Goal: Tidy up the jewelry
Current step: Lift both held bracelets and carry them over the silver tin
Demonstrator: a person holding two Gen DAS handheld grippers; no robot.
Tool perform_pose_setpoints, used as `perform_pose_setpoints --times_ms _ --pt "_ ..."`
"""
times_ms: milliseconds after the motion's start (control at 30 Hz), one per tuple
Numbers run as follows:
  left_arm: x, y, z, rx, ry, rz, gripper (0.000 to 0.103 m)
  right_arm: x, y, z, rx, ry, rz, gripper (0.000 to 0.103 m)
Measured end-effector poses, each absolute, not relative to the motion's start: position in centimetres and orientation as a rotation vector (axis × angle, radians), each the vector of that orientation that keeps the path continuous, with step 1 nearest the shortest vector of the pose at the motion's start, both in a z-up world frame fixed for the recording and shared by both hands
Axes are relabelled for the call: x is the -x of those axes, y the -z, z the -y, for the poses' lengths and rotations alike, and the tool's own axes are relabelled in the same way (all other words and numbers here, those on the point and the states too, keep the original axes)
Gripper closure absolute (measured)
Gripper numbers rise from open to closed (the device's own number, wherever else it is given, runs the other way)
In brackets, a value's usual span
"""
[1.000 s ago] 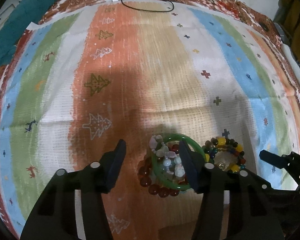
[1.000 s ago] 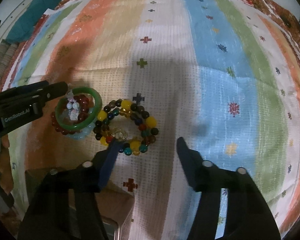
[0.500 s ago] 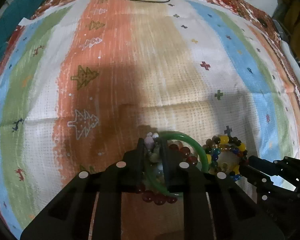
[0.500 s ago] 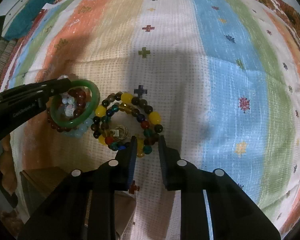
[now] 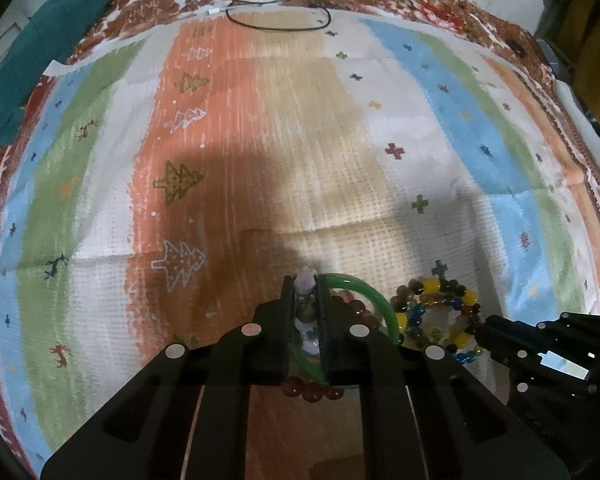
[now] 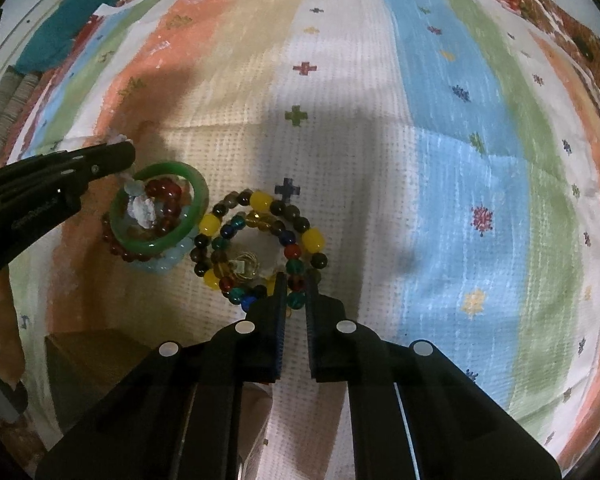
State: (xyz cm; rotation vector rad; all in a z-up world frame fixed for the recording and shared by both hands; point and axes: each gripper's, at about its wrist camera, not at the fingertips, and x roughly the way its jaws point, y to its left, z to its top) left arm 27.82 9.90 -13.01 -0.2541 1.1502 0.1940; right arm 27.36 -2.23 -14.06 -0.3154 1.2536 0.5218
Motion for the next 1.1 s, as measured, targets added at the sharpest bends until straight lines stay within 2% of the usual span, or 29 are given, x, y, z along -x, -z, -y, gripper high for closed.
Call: perform_pose_setpoints --times_ms 1100 --pt "-21.1 4.8 -7.9 0.248 -0.232 -0.999 0.094 -22.4 5.9 2.5 0.251 -0.573 -0.977 0.094"
